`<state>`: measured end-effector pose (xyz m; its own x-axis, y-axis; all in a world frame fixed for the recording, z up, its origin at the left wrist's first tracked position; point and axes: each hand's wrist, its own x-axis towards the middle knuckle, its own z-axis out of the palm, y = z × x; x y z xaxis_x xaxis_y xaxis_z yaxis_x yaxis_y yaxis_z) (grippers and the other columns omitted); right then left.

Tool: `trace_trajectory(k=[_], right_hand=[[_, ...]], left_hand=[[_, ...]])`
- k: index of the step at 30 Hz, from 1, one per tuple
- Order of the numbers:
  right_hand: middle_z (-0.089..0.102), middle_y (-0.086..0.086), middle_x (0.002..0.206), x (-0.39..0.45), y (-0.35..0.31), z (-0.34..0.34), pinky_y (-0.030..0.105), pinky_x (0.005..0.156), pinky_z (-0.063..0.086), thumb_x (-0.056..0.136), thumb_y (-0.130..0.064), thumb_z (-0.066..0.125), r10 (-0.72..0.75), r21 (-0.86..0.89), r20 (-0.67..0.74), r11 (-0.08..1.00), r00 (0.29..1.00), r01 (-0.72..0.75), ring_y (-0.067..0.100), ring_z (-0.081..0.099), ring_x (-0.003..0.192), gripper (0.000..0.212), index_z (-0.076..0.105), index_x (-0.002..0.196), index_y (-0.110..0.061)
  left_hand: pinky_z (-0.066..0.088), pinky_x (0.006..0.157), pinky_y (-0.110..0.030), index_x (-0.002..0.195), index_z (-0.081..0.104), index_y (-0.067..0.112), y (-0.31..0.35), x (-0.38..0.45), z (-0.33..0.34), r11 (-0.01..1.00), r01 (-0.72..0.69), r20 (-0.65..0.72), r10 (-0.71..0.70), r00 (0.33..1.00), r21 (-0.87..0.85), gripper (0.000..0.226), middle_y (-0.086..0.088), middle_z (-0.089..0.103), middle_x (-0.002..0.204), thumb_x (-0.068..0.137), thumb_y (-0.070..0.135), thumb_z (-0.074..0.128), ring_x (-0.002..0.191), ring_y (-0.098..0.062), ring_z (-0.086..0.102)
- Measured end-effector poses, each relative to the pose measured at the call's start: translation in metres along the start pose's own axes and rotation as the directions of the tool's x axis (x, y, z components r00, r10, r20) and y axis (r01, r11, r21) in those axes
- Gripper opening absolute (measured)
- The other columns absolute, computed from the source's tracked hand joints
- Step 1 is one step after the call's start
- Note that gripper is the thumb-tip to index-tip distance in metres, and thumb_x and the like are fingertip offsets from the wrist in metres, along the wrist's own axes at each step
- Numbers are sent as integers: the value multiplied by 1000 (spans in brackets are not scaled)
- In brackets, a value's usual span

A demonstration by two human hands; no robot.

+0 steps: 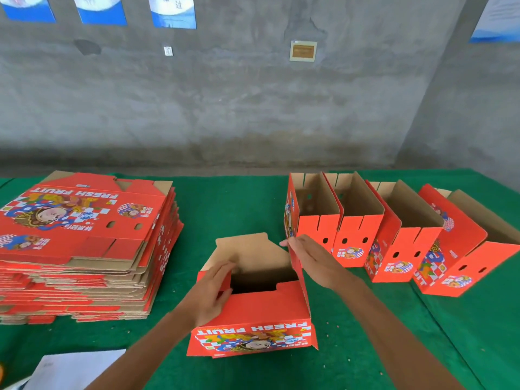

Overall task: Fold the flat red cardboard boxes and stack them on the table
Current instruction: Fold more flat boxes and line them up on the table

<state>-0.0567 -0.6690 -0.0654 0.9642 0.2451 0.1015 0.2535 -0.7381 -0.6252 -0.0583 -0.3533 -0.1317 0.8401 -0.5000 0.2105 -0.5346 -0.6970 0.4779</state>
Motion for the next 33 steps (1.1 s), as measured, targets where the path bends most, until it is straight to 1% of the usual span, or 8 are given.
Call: trace_trajectory(k=[3,9,11,13,16,22,26,33], right_hand=[[46,-18,143,0,3,25,28,113,35,108,-49,45,-19,25,21,1000,1000,19,1,42,138,37,55,142,-40],[32,-9,162,6,10,55,33,122,24,92,-15,72,14,-39,-31,999,999,-15,9,25,148,100,7,164,-36],[35,-7,159,8,11,56,34,122,24,94,-12,70,2,-27,-22,1000,1000,-2,10,27,146,89,17,162,-36],[43,-8,149,6,12,57,37,123,27,96,-6,66,-41,29,-72,999,997,43,6,32,140,69,38,151,-36],[56,-11,132,4,13,60,39,118,35,96,3,59,-56,141,-205,986,977,87,1,45,130,44,62,125,-30],[42,-26,150,2,11,66,36,118,24,97,-45,68,92,253,-93,965,991,-66,-9,31,139,8,69,104,-41],[36,-16,152,5,12,62,38,120,30,92,-45,75,126,97,36,987,991,-129,6,31,142,58,48,143,-38],[42,-2,140,10,3,69,38,115,37,91,-44,76,158,-130,-10,979,987,-158,17,40,136,71,42,150,-23]], left_hand=[[19,117,-10,158,32,26,-3,-4,10,992,48,17,-46,999,-115,54,9,33,164,108,35,50,147,-9,36],[20,123,-43,160,26,28,1,-1,23,942,320,-246,-335,910,-100,96,6,20,166,84,30,83,153,-23,22],[19,122,-55,164,6,34,-1,-1,24,882,459,-218,-471,855,-105,107,11,4,171,86,54,77,157,-17,7],[23,122,-52,161,0,48,-7,-4,27,888,421,-144,-449,882,-187,85,20,4,170,96,74,47,158,-10,3],[14,125,-34,139,34,64,-14,-5,23,829,310,-152,-420,895,-466,34,18,32,160,107,61,23,157,-12,17],[5,126,-44,136,55,58,-28,-15,21,810,357,51,-377,925,-465,53,26,22,163,100,77,21,154,3,-4],[19,123,-61,156,27,56,-27,-8,20,914,376,128,-358,925,-155,71,14,0,172,92,72,55,158,-17,-16],[55,97,-51,155,29,49,-17,3,32,849,528,-40,-527,849,29,77,7,27,152,89,72,61,136,-26,38]])
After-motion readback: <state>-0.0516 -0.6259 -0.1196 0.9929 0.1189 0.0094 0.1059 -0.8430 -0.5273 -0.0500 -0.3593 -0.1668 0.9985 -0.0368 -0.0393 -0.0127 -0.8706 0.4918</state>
